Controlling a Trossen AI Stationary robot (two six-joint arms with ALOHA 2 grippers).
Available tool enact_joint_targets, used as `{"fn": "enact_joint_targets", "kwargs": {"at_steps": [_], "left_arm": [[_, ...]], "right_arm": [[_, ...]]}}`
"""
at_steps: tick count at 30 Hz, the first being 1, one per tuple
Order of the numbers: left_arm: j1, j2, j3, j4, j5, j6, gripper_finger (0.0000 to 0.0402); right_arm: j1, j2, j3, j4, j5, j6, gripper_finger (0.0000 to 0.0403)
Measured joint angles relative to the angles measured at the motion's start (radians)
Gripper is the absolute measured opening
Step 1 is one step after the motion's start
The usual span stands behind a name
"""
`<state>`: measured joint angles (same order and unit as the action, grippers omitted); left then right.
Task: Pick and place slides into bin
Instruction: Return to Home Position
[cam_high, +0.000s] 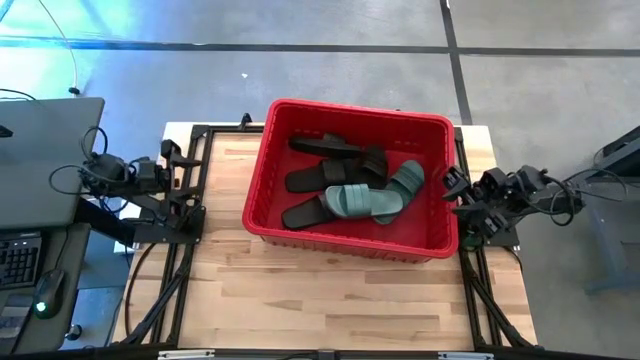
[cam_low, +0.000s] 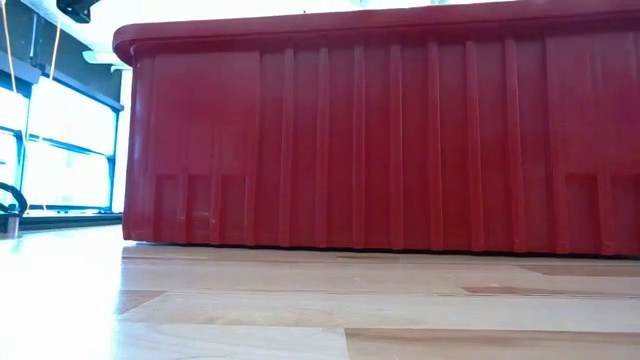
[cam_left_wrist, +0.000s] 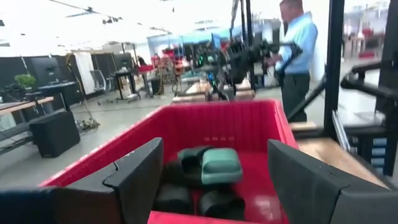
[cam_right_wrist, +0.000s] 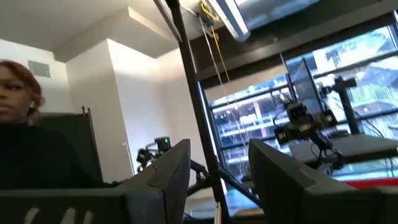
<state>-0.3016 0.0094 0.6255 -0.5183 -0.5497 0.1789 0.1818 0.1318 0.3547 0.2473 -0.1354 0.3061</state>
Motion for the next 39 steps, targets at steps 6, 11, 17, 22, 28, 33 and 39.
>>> {"fn": "enact_joint_targets", "kwargs": {"at_steps": [6, 11, 17, 22, 28, 33, 39], "left_arm": [[0.0, 0.0, 0.001, -0.001, -0.006, 0.009, 0.0271], [0.0, 0.0, 0.001, -0.001, -0.007, 0.008, 0.0271], [0.0, 0.0, 0.001, -0.001, -0.007, 0.008, 0.0271], [0.0, 0.0, 0.001, -0.002, -0.007, 0.004, 0.0271], [0.0, 0.0, 0.001, -0.009, -0.007, 0.001, 0.0271], [0.0, 0.0, 0.001, -0.013, -0.007, 0.002, 0.0271], [0.0, 0.0, -0.045, -0.011, -0.008, 0.005, 0.0271]], "right_arm": [[0.0, -0.043, -0.078, 0.064, 0.003, -0.003, 0.0149], [0.0, -0.049, -0.184, 0.231, 0.002, 0.022, 0.0153], [0.0, -0.049, -0.301, 0.414, 0.004, 0.034, 0.0158], [0.0, -0.049, -0.344, 0.485, 0.004, 0.037, 0.0152], [0.0, -0.048, -0.343, 0.47, 0.012, 0.031, 0.0151], [0.0, -0.048, -0.343, 0.463, 0.012, 0.033, 0.0156], [0.0, -0.048, -0.343, 0.461, 0.012, 0.033, 0.0156]]}}
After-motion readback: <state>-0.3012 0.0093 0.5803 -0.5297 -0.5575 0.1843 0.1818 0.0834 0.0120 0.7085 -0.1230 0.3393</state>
